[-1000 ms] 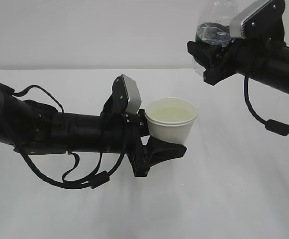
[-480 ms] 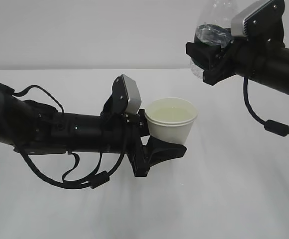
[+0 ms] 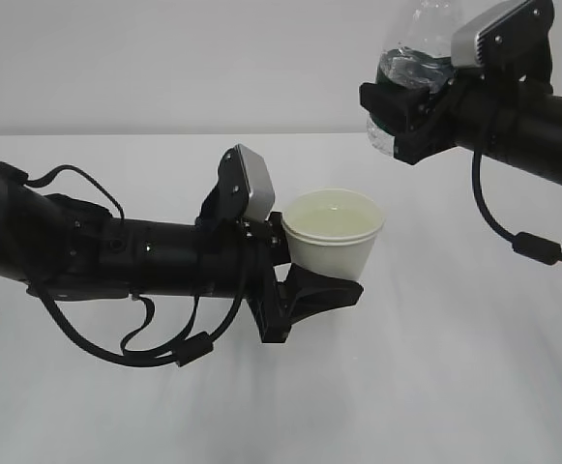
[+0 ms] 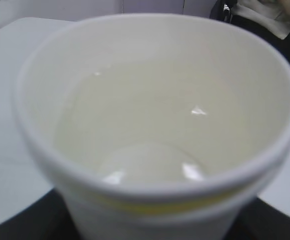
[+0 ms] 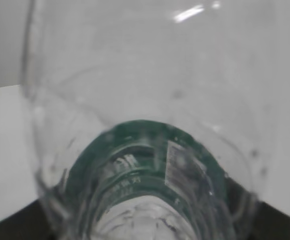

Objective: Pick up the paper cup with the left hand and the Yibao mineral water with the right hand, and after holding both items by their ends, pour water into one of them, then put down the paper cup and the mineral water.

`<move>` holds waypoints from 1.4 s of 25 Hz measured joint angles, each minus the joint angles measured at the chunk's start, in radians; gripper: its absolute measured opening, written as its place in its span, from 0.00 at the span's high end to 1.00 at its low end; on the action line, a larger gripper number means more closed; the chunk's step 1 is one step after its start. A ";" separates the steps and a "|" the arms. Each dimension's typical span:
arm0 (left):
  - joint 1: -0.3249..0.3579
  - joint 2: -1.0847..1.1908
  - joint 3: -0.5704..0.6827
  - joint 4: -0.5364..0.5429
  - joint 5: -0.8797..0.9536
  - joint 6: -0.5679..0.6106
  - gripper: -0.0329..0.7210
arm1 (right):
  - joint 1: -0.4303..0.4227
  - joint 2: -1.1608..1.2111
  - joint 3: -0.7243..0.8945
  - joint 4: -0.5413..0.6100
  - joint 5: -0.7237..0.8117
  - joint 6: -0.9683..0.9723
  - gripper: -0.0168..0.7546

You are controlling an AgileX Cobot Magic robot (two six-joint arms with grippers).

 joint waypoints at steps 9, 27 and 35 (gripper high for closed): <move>0.000 0.000 0.000 0.000 0.000 0.000 0.39 | 0.000 0.000 0.000 -0.020 0.000 0.027 0.41; 0.000 0.000 0.000 -0.092 0.000 0.004 0.39 | 0.000 0.000 0.000 -0.027 0.021 0.033 0.41; 0.000 0.000 0.000 -0.175 0.000 0.046 0.39 | 0.000 0.000 0.000 -0.010 0.027 0.034 0.41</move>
